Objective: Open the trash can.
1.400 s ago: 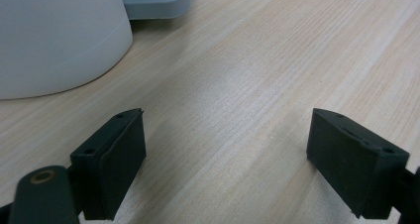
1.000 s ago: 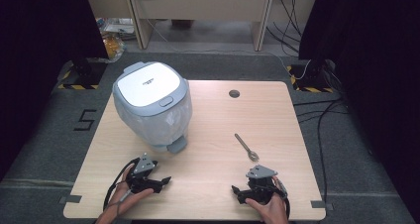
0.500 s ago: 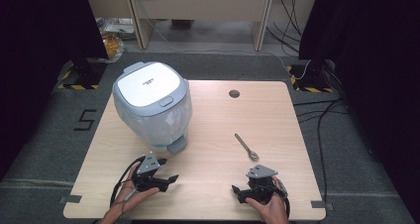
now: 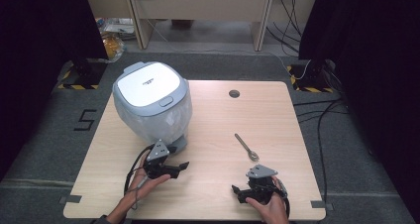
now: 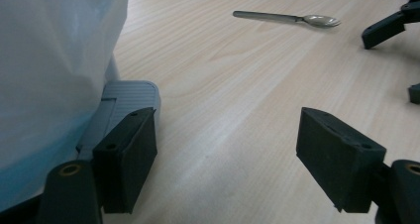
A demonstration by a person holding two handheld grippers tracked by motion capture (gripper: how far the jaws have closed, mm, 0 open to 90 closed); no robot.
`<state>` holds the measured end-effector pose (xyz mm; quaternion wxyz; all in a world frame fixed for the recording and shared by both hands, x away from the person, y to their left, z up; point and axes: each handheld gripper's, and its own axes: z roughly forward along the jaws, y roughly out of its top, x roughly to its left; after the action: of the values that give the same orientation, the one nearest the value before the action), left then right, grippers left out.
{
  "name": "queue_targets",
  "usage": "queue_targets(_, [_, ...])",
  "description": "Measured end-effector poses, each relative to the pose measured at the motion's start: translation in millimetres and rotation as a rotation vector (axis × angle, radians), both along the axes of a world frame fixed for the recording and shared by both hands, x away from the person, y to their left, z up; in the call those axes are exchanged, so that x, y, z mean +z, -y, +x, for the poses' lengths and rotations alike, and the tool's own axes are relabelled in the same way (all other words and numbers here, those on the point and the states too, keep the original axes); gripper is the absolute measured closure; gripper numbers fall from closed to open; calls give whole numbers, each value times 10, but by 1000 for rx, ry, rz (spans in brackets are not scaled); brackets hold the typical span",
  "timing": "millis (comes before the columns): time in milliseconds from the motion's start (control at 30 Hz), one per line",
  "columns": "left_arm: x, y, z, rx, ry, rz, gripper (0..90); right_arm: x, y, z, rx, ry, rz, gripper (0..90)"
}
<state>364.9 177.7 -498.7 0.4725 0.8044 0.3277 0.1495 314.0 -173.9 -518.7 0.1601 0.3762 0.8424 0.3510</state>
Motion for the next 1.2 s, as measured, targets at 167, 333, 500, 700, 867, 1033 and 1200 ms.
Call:
queue_targets(167, [-33,34,39,27,6,13,229,0,0,0,1,0,0,84])
queue_targets(333, [-59,71,69,47,26,36,223,0,0,0,2,-1,0,84])
queue_targets(500, [-108,107,107,71,38,69,200,0,-3,-1,3,-2,2,83])
queue_targets(700, [-133,166,82,76,90,160,200,-1,-4,-1,8,-1,2,83])
queue_targets(867, [-172,171,74,70,120,179,221,-1,-4,-1,8,-1,2,82])
queue_targets(1033, [-171,104,106,67,85,126,270,-2,-4,-1,9,-1,2,82])
queue_targets(1200, [-184,106,105,65,87,129,277,-2,-4,-1,9,-1,2,82])
